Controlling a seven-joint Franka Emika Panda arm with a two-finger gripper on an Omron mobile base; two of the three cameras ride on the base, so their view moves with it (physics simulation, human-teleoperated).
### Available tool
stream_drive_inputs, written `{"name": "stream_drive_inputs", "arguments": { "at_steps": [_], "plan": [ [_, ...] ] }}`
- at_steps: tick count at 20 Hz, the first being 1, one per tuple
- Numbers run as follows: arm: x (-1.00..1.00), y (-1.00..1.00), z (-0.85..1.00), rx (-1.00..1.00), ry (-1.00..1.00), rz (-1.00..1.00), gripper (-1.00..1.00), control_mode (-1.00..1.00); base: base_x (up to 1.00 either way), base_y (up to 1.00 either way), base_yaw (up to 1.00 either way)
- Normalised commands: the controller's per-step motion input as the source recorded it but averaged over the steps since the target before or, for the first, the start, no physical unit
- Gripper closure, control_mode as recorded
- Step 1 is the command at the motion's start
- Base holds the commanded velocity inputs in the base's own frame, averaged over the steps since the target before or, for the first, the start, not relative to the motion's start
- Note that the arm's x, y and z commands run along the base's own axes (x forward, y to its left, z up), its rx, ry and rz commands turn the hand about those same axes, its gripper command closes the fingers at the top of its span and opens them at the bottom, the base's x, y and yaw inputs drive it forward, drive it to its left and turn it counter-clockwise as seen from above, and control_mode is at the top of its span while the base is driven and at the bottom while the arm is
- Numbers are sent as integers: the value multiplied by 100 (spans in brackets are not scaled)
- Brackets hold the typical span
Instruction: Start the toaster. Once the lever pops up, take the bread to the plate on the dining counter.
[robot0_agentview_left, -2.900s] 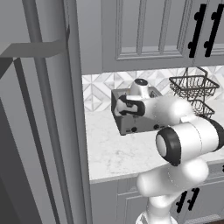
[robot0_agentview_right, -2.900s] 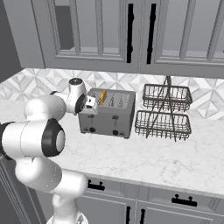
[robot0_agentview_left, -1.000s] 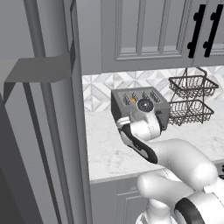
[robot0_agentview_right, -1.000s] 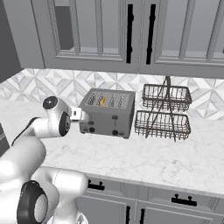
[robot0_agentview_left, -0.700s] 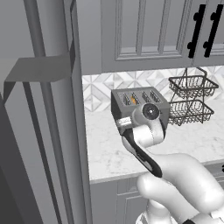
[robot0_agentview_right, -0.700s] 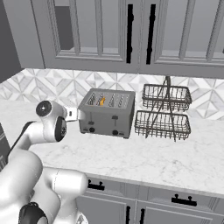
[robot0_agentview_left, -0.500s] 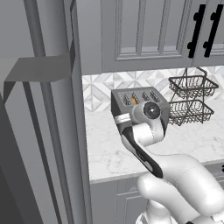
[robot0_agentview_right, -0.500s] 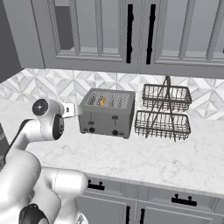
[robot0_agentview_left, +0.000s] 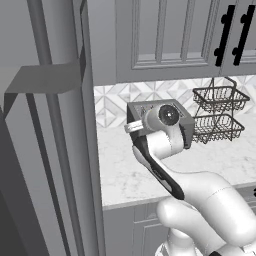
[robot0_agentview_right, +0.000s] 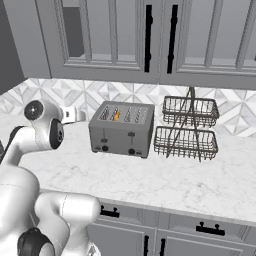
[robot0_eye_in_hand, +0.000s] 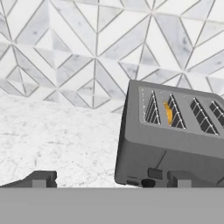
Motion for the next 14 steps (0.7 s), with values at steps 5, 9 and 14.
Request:
{"name": "stream_drive_inputs", "arguments": {
  "at_steps": [5,9,14],
  "plan": [
    [0,0,0,0,0,0,-100,-100,0,0,0],
    [0,0,0,0,0,0,-100,-100,0,0,0],
    [0,0,0,0,0,0,-100,-100,0,0,0]
  ]
}}
